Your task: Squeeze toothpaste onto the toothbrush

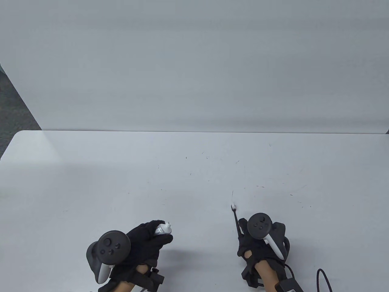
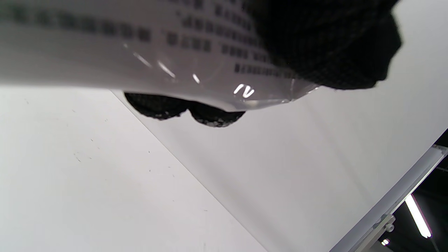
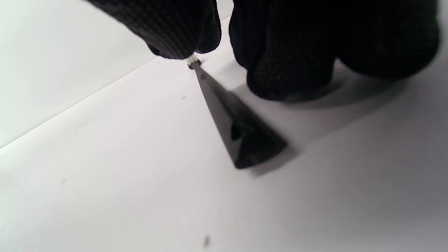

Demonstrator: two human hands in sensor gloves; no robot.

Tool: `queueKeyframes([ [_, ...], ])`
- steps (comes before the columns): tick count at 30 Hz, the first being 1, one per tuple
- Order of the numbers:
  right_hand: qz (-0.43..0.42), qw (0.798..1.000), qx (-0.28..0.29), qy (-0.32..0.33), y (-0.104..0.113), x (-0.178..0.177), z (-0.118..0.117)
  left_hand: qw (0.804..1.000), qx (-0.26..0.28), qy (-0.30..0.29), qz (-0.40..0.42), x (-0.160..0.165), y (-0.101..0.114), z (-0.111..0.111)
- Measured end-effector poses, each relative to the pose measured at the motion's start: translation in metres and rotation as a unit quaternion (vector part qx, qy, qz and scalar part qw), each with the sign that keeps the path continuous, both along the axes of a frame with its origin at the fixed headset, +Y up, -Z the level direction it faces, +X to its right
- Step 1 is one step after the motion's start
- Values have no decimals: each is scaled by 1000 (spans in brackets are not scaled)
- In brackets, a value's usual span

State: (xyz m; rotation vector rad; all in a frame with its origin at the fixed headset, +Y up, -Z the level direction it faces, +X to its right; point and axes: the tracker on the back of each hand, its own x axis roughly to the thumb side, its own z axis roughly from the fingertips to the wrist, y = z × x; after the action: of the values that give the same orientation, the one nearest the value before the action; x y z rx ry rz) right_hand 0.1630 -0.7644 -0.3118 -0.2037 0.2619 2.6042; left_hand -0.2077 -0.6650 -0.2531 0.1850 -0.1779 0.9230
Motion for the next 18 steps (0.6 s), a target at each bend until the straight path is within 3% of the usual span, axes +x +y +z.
queueKeyframes([
  [5, 4, 997, 65, -35, 27, 9, 8, 997, 21, -12, 72, -2, 3, 3],
  [9, -21, 986, 166, -18, 53, 1, 22, 988, 24, -48, 146, -1, 1, 4],
  [13, -142, 958, 229, 97, 64, -31, 37, 978, 15, -70, 195, 3, -4, 4],
  [18, -319, 903, 156, 243, 64, -82, 54, 972, 1, -80, 220, 12, -13, 6],
])
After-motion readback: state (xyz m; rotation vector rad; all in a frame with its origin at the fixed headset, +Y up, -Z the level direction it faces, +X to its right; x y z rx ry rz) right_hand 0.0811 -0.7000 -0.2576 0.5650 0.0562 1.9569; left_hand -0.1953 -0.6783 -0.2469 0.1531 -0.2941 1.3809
